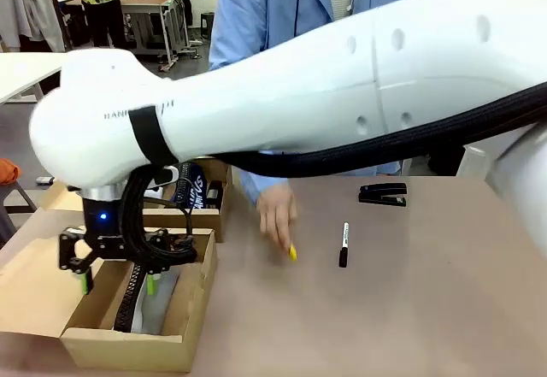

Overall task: Place items inside the box.
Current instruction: Pick up a Pencil pouch or Stapler and place it inside the Mailer Box closest to the robot.

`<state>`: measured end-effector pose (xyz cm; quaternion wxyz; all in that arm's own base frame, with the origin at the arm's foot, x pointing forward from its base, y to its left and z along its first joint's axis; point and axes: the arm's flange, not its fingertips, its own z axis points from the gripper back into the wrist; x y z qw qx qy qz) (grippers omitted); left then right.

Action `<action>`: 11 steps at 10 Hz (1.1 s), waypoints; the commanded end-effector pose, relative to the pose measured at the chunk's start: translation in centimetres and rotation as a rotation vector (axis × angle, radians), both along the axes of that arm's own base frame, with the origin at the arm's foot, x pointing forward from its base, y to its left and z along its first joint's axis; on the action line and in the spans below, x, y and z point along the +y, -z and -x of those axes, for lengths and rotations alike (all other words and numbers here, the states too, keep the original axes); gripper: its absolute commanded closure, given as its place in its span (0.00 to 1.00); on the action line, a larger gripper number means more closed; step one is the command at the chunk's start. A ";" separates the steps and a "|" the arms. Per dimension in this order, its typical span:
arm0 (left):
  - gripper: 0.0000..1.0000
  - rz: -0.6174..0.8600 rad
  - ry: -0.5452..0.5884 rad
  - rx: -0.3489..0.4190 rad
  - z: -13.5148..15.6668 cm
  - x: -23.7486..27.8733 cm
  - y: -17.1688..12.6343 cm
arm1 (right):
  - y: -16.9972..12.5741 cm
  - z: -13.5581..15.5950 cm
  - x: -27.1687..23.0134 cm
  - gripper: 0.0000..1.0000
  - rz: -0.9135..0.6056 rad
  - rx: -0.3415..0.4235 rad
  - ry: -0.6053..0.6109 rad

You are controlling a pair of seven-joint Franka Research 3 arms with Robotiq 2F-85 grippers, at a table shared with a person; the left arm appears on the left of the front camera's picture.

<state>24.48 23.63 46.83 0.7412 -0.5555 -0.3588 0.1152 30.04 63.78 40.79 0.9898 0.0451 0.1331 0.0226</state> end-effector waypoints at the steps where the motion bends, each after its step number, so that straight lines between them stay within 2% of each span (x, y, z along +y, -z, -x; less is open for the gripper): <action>1: 0.00 0.003 0.000 -0.030 0.0 -0.2 0.0 | -2.9 5.5 -3.3 0.00 0.008 0.213 -0.161; 2: 0.00 0.003 0.000 -0.030 0.0 -0.2 0.0 | -3.6 9.1 -4.1 0.00 0.063 0.277 -0.281; 3: 0.00 0.003 0.000 -0.030 0.0 -0.2 0.0 | -3.9 11.2 -5.0 0.00 0.088 0.305 -0.381; 4: 0.00 0.003 0.000 -0.030 0.0 -0.2 0.0 | -4.7 12.5 -7.1 0.00 0.087 0.299 -0.392; 5: 0.00 0.003 0.000 -0.030 0.0 -0.2 0.0 | -5.8 13.0 -10.4 0.00 0.027 0.262 -0.334; 7: 0.00 0.003 0.000 -0.030 0.0 -0.2 0.0 | -6.6 11.7 -15.0 0.00 -0.118 0.173 -0.162; 8: 0.00 0.003 0.000 -0.030 0.0 -0.2 0.0 | -6.4 13.3 -8.3 0.00 0.053 0.274 -0.319; 9: 0.00 0.003 0.000 -0.030 0.0 -0.2 0.0 | -6.4 13.3 -8.3 0.00 0.053 0.274 -0.319; 10: 0.00 0.003 0.000 -0.030 0.0 -0.2 0.0 | -7.5 11.5 -12.1 0.00 -0.007 0.219 -0.229; 11: 0.00 0.003 0.000 -0.030 0.0 -0.2 0.0 | -9.0 9.1 -14.8 0.00 -0.191 0.170 -0.199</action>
